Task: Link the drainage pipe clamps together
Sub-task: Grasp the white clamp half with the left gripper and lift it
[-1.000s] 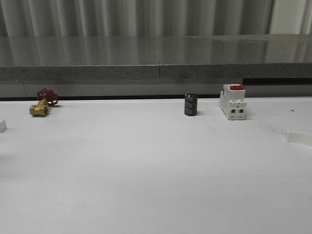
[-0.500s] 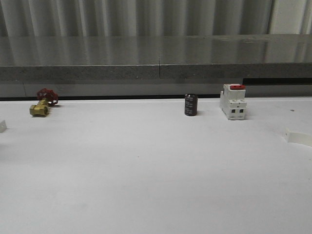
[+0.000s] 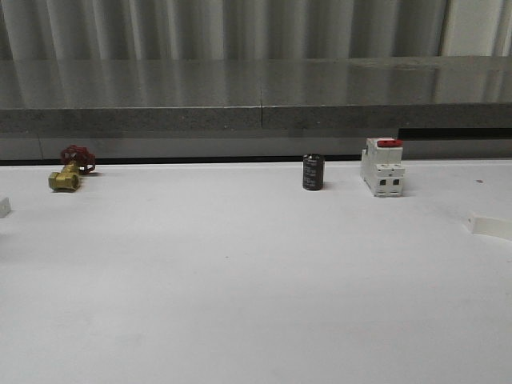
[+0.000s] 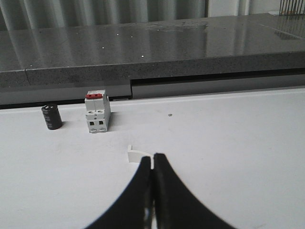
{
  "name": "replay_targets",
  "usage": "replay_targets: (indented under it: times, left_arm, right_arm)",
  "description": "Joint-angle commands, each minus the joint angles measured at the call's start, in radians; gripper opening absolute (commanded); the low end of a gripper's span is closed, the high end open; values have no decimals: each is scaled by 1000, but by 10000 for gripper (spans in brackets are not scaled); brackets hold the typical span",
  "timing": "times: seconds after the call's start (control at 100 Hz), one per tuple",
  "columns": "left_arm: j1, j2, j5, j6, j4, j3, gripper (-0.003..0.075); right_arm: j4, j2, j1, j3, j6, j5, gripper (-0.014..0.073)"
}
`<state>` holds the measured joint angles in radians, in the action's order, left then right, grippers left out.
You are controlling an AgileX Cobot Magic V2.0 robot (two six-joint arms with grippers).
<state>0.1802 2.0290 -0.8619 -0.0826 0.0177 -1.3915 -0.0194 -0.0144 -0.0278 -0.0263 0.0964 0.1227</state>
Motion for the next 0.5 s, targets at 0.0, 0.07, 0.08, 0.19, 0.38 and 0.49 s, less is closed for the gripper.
replay_targets:
  times: [0.0, 0.07, 0.08, 0.19, 0.38, 0.49]
  left_arm:
    - [-3, -49, 19, -2, 11, -28, 143]
    - [-3, -49, 19, -2, 11, -28, 57]
    - [-3, -49, 19, -2, 11, -28, 51]
    - [-5, -51, 21, -3, 14, -28, 11]
    - [-56, -102, 25, 1, 25, -28, 11]
    - [-116, -140, 17, 72, 25, -28, 11]
  right_arm:
    - [-2, -15, -4, 16, -9, -83, -66]
    - [-2, -15, -4, 16, -9, -83, -66]
    - [-2, -15, -4, 16, -9, -83, -66]
    - [-2, -15, -4, 16, -9, -83, -66]
    - [-2, -15, -4, 16, -9, -83, -66]
    - [-2, -15, -4, 16, -9, -83, -66]
